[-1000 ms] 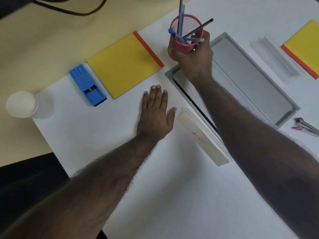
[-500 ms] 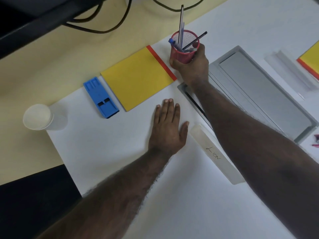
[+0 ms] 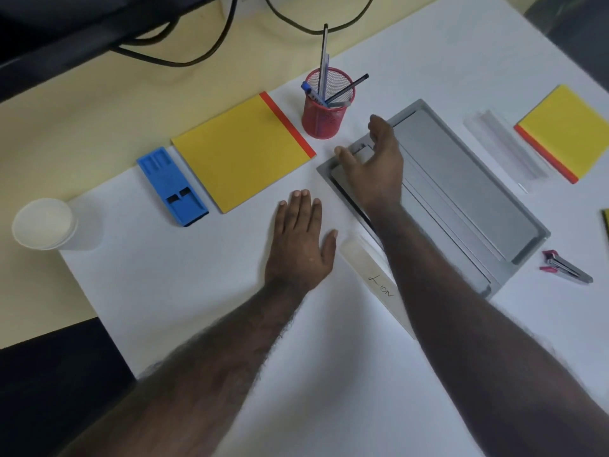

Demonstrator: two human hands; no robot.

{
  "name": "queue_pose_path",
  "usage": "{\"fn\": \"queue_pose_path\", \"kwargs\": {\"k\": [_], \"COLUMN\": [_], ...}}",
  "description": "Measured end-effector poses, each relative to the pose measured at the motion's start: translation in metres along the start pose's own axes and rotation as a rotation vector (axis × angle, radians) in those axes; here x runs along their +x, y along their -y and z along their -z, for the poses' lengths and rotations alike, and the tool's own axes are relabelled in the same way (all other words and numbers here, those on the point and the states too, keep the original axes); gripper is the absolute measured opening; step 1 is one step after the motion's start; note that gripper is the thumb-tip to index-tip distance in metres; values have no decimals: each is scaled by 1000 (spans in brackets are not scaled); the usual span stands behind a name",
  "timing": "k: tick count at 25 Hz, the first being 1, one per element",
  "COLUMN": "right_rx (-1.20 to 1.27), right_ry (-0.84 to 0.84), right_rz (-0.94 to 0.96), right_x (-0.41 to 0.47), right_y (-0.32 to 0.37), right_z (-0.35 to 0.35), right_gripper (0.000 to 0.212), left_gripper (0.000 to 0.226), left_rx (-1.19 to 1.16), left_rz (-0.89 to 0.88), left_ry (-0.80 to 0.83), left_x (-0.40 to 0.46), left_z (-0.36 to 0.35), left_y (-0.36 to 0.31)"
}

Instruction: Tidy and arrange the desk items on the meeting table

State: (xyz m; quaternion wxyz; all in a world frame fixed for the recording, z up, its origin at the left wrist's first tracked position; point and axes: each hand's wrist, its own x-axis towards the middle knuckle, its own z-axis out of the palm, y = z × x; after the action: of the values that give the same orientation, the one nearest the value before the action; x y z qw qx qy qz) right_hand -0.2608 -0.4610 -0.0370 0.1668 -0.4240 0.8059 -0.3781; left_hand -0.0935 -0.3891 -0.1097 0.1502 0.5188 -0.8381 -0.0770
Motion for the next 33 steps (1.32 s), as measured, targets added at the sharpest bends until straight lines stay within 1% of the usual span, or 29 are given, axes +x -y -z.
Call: {"fn": "queue_pose_path", "kwargs": {"k": [3, 6, 10, 14, 17, 22, 25, 28, 30, 33], "right_rx": [-59, -99, -126, -125, -117, -144, -133, -140, -155, -174], "right_ry": [-76, -102, -125, -111, -133, -190, -213, -266, -299, -335], "right_rz": [66, 109, 67, 4, -24, -60, -73, -103, -113, -147], "right_x": [-47, -96, -155, -208, -246, -316, -367, -423, -456, -511], "right_y": [-8, -19, -35, -52, -65, -90, -109, -130, -143, -163], "right_z": [27, 59, 102, 146, 182, 245, 285, 328, 351, 389], "right_gripper": [69, 62, 60, 60, 61, 62, 60, 59, 58, 58], "left_gripper": [64, 54, 41, 41, 43, 46, 46, 46, 46, 49], "left_rx": [-35, -81, -92, -187, -271, -334, -335, -311, -305, -296], "left_rz": [-14, -55, -126, -85, -137, -245, -318, -428, -468, -562], "left_ry": [-22, -104, -257, -333, -363, -352, -291, -216, -182, -121], "left_x": [-1, -2, -6, -26, -56, -124, -174, -228, -259, -309], "left_z": [4, 7, 9, 21, 40, 80, 103, 119, 128, 143], "left_y": [0, -2, -2, -13, -40, -112, -156, -198, -222, -261]}}
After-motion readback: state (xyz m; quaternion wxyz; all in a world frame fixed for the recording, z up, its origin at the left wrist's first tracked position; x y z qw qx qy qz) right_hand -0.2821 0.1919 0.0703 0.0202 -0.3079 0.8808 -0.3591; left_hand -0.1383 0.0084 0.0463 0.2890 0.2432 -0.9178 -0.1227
